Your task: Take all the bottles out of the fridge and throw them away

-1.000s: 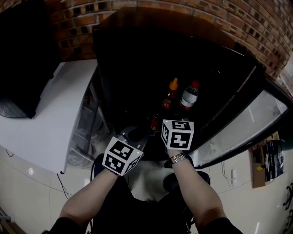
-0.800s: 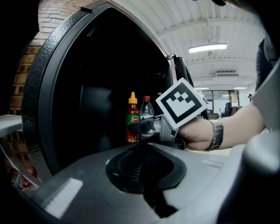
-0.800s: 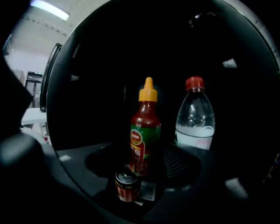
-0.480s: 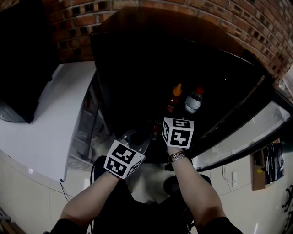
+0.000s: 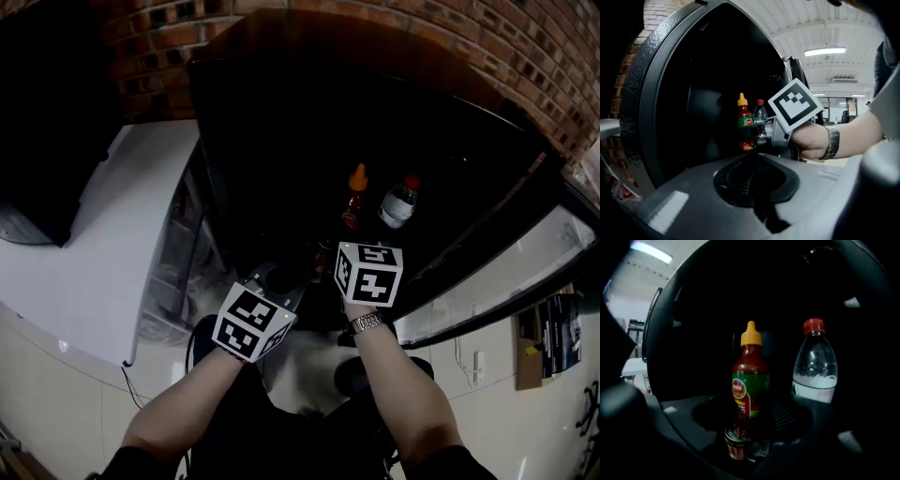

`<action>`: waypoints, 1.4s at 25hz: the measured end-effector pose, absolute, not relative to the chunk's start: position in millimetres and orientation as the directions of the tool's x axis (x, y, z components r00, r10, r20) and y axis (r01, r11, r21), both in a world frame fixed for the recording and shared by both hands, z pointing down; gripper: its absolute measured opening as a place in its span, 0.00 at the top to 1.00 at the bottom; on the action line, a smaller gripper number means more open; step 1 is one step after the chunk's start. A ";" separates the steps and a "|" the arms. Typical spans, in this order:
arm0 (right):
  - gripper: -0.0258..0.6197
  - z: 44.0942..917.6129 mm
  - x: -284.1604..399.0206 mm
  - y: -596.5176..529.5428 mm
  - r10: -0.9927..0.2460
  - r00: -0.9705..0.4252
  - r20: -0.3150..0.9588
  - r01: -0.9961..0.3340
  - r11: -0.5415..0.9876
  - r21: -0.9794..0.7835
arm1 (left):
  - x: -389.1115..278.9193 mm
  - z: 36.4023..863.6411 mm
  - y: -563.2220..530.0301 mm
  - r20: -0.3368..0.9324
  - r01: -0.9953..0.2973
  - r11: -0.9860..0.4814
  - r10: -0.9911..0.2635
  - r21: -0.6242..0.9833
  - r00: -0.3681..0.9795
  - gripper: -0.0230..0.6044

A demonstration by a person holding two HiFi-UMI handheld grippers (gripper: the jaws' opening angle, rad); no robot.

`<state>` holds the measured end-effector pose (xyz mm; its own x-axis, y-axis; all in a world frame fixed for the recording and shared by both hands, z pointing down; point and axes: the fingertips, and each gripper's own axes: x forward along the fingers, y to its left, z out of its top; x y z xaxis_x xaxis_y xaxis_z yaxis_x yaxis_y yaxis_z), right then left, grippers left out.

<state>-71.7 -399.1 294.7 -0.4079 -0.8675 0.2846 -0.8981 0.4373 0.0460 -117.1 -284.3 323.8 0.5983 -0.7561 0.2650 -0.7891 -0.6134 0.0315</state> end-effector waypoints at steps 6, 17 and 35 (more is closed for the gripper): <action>0.57 291.6 -69.5 -377.5 -0.853 -0.445 0.272 -0.883 0.469 0.028 | -111.6 318.0 -268.6 0.259 -0.790 -0.613 -0.761 0.016 0.595 0.96; 0.57 265.8 -45.0 -314.7 -0.856 -0.464 0.227 -0.873 0.485 0.046 | -85.2 304.1 -228.5 0.248 -0.773 -0.634 -0.750 -0.003 0.614 0.96; 0.58 316.0 50.3 -173.0 -0.869 -0.396 0.296 -0.908 0.419 0.016 | -0.4 332.5 -121.5 0.291 -0.698 -0.716 -0.664 0.017 0.688 0.96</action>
